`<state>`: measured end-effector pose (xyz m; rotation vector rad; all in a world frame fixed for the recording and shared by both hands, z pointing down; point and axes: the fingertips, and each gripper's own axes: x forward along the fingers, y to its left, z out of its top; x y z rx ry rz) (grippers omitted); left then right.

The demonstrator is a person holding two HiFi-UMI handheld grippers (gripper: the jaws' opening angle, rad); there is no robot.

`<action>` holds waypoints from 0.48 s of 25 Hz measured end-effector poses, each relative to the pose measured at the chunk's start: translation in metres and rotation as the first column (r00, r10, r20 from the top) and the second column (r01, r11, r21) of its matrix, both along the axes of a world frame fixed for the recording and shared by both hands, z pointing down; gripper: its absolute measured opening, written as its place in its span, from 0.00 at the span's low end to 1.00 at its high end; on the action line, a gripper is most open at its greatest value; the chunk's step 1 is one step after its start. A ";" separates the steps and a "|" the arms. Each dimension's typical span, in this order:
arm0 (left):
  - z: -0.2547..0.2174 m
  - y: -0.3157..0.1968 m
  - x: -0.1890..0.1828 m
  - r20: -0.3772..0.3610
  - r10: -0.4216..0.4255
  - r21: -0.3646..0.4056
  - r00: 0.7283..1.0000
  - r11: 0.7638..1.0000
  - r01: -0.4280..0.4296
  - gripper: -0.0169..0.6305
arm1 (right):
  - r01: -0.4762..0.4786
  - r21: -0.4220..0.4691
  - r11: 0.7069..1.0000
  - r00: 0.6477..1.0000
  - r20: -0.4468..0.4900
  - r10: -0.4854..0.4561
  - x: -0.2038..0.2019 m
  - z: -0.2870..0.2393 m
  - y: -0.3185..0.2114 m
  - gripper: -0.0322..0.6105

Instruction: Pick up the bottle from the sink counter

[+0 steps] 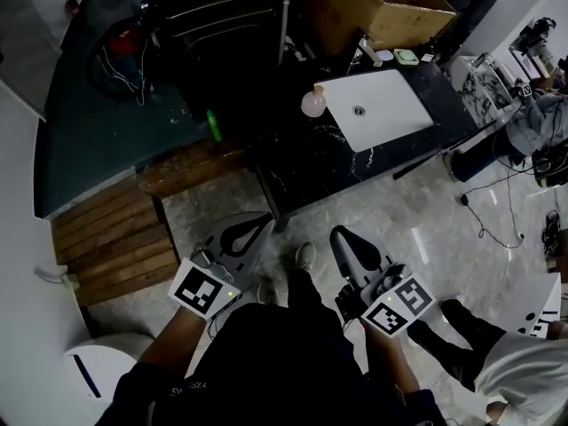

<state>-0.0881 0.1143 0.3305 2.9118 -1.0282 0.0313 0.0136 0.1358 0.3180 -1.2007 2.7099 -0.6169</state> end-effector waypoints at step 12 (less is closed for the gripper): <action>0.008 -0.064 0.022 0.012 -0.018 -0.026 1.000 0.999 0.019 0.04 | 0.032 -0.026 0.999 0.999 0.003 -0.032 0.018 0.009 -0.065 0.09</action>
